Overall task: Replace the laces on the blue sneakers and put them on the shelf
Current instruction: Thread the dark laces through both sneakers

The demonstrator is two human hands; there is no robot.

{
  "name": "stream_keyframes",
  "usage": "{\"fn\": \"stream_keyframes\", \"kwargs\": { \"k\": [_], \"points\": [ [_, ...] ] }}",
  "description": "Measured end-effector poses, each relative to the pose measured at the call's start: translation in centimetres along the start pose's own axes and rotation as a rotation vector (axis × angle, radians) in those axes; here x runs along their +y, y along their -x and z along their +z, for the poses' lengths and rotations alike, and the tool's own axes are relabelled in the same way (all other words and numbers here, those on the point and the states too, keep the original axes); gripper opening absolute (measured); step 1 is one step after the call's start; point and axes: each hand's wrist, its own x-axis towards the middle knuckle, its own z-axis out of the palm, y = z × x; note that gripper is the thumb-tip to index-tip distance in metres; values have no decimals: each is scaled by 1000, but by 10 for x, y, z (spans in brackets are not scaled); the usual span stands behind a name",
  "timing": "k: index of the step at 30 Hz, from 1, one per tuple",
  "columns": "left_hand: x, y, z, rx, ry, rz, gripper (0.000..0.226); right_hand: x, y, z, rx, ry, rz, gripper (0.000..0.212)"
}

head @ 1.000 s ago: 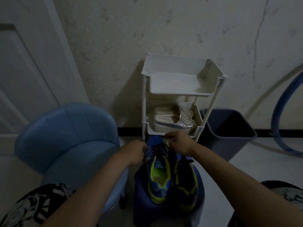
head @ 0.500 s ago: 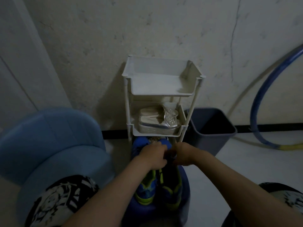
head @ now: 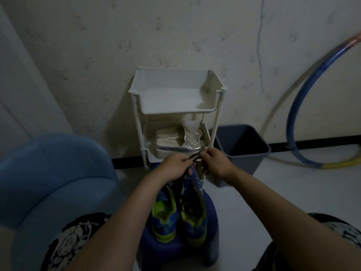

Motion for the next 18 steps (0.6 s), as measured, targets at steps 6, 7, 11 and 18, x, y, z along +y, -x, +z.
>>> {"fn": "stream_keyframes", "kwargs": {
  "k": [6, 7, 11, 18],
  "points": [
    [16, 10, 0, 97, 245, 21, 33, -3, 8, -3, -174, -371, 60, 39],
    [20, 10, 2, 103, 321, 18, 30, -4, 11, -1, -270, -423, 62, 38],
    [36, 14, 2, 94, 612, 6, 24, -11, 19, 5, -527, -577, 97, 43],
    [49, 27, -28, 325, 767, -41, 23, -18, 11, -3, -287, -357, 110, 19]
  ]
}}
